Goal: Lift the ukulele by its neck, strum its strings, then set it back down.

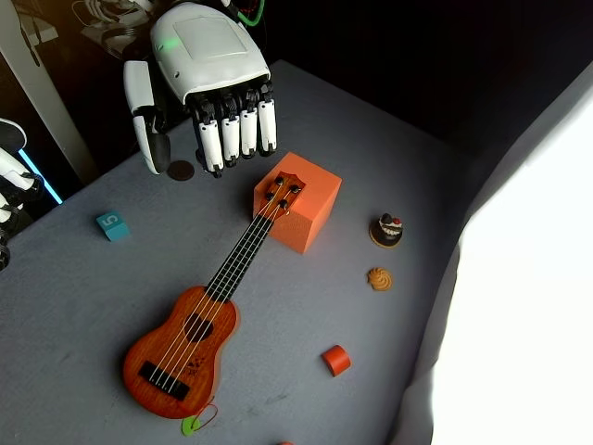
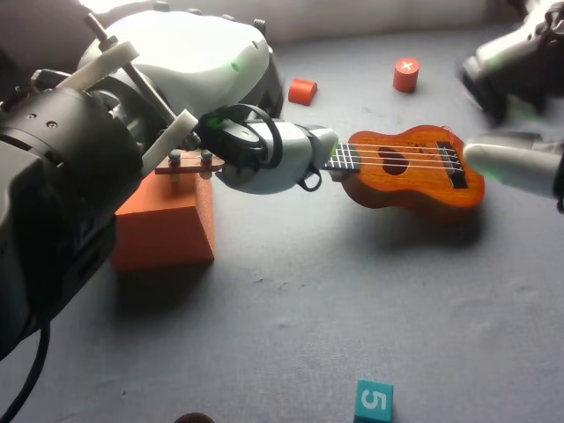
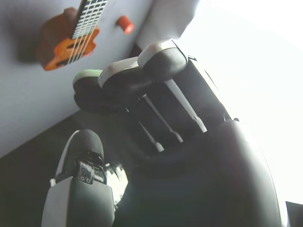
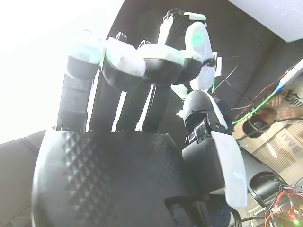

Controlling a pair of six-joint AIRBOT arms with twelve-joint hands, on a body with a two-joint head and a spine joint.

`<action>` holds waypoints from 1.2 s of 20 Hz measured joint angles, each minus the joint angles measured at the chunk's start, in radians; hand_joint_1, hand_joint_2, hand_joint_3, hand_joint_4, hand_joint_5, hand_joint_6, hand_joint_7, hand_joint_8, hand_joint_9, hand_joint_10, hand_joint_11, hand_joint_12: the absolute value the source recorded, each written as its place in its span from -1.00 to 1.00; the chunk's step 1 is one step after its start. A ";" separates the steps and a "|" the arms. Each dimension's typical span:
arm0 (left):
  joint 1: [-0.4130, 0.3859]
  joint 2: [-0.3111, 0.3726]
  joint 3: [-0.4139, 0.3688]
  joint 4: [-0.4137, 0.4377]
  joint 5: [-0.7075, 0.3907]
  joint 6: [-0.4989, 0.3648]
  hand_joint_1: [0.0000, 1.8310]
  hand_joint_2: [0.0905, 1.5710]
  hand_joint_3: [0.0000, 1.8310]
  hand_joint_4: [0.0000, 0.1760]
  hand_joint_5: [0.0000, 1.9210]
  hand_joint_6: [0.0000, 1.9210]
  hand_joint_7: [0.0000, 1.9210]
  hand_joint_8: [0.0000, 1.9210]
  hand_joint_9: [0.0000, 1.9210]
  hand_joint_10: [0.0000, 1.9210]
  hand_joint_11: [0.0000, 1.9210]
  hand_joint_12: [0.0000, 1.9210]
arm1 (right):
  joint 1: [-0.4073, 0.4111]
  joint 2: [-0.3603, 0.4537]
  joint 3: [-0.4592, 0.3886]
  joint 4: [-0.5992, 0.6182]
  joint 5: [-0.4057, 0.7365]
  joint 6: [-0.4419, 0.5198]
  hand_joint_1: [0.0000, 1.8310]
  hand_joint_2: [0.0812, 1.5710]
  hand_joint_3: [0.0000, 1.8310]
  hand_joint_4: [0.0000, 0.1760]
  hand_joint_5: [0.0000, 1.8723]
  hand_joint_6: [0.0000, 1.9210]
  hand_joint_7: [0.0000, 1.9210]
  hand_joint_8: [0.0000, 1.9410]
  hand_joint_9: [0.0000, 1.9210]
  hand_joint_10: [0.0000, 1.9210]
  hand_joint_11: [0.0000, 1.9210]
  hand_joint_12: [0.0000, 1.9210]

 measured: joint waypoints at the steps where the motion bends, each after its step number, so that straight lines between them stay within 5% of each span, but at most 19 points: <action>1: 0.000 0.000 0.000 0.000 0.000 0.004 -0.78 0.68 -0.99 -0.42 -0.93 -0.99 -0.87 -1.00 -0.87 -0.97 -1.00 -0.26 | 0.000 0.000 0.000 0.000 -0.002 0.000 -0.68 0.64 -0.98 -1.00 -0.82 -0.82 -0.67 -0.99 -0.86 -0.66 -1.00 0.03; 9: -0.002 -0.032 0.008 -0.025 0.014 0.057 -0.76 0.67 -1.00 -0.37 -0.93 -0.99 -0.88 -1.00 -0.87 -0.99 -1.00 -0.30 | 0.000 0.000 0.000 0.000 0.003 0.001 -0.66 0.64 -1.00 -1.00 -0.78 -0.88 -0.69 -1.00 -0.87 -0.69 -1.00 0.00; 13: -0.002 -0.096 0.021 -0.058 0.037 0.064 -0.32 0.51 -1.00 -0.55 -0.97 -1.00 -0.88 -0.99 -0.89 -0.99 -1.00 -0.35 | 0.000 0.000 0.000 0.001 0.004 0.026 -0.66 0.64 -1.00 -1.00 -0.78 -0.90 -0.68 -1.00 -0.85 -0.70 -1.00 -0.06; 16: 0.000 -0.151 0.051 -0.068 0.064 0.073 -0.17 0.45 -1.00 -0.40 -1.00 -1.00 -0.96 -1.00 -0.93 -1.00 -1.00 -0.45 | -0.011 0.008 -0.003 0.000 0.000 0.029 -0.67 0.65 -1.00 -1.00 -0.77 -0.91 -0.67 -0.99 -0.83 -0.70 -1.00 -0.03; 18: 0.008 -0.203 0.085 -0.069 0.090 0.086 0.01 0.39 -1.00 -0.36 -1.00 -1.00 -1.00 -1.00 -1.00 -1.00 -1.00 -0.74 | -0.018 0.021 -0.003 -0.012 -0.002 0.047 -0.66 0.65 -1.00 -1.00 -0.78 -0.92 -0.69 -1.00 -0.86 -0.71 -1.00 0.01; 20: 0.022 -0.227 0.110 -0.071 0.091 0.091 0.03 0.37 -1.00 -0.54 -1.00 -1.00 -1.00 -1.00 -1.00 -1.00 -1.00 -0.97 | -0.018 0.026 -0.003 -0.017 -0.002 0.047 -0.69 0.66 -1.00 -1.00 -0.78 -0.93 -0.67 -0.99 -0.86 -0.72 -1.00 -0.02; 24: 0.060 -0.277 0.168 -0.077 0.096 0.098 0.00 0.34 -1.00 -1.00 -1.00 -1.00 -1.00 -1.00 -1.00 -1.00 -1.00 -1.00 | -0.096 0.028 0.006 -0.029 -0.002 0.054 -0.68 0.66 -1.00 -1.00 -0.79 -0.94 -0.69 -1.00 -0.85 -0.72 -1.00 -0.05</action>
